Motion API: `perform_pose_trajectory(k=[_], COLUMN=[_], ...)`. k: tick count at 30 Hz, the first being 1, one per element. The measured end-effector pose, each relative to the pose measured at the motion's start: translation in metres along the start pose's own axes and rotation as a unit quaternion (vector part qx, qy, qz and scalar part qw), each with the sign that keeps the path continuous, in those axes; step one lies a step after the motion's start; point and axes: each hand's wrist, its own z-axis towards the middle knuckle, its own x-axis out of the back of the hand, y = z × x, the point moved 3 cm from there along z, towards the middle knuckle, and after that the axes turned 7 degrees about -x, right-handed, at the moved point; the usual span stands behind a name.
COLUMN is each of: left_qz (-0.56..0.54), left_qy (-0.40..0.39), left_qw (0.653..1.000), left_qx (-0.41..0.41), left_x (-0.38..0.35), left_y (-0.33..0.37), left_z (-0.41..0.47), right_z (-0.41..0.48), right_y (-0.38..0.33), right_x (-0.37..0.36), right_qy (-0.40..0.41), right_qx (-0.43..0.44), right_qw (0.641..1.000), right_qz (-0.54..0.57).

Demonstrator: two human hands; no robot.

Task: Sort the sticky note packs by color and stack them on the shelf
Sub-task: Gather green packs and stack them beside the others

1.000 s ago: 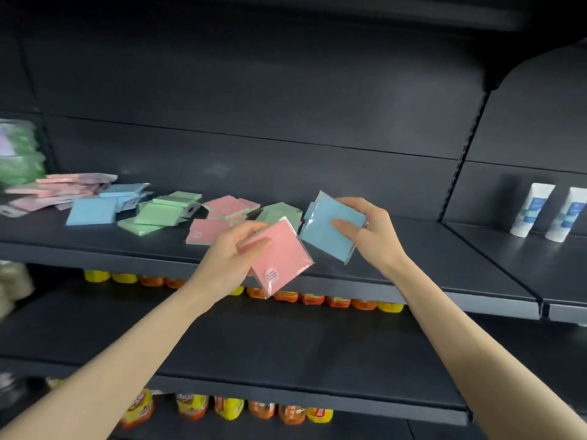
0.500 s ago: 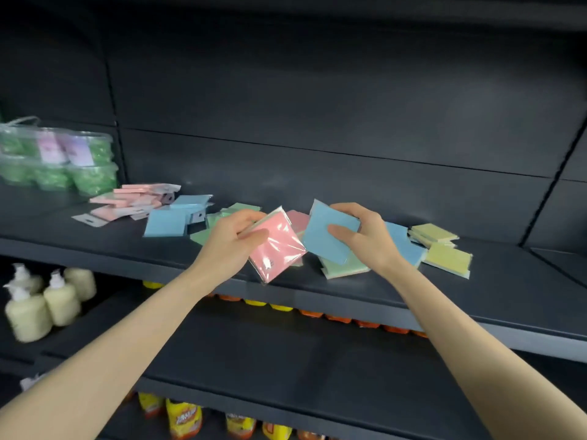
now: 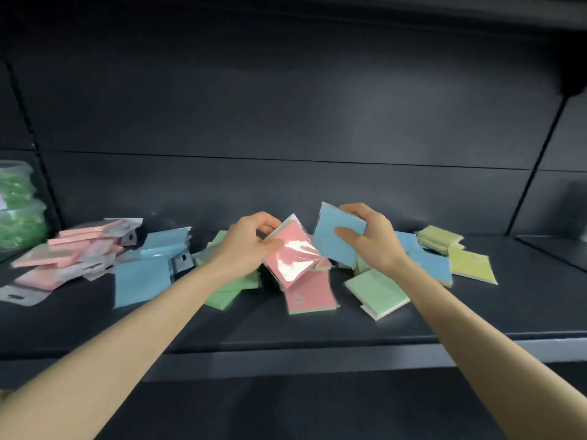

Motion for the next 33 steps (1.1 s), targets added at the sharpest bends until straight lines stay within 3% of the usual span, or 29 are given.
perform_pose_trajectory(k=[12,21,33], left_qz=[0.074,0.147,0.159], left_qy=[-0.138,-0.152,0.004], left_qw=[0.988,0.977,0.987], left_qx=[0.016,-0.013,-0.018], left_x=[-0.034,-0.045,0.060], left_y=[-0.045,-0.053,-0.088], left_z=[0.082,0.093,0.083], right_z=[0.084,0.116,0.123], right_y=[0.027,0.024,-0.044], right_x=[-0.019,-0.035,-0.121], right_qy=[0.024,0.040,-0.056], right_qx=[-0.003,0.037,0.075], right_qw=[0.999,0.998,0.993], right_qz=[-0.028,-0.006,0.073])
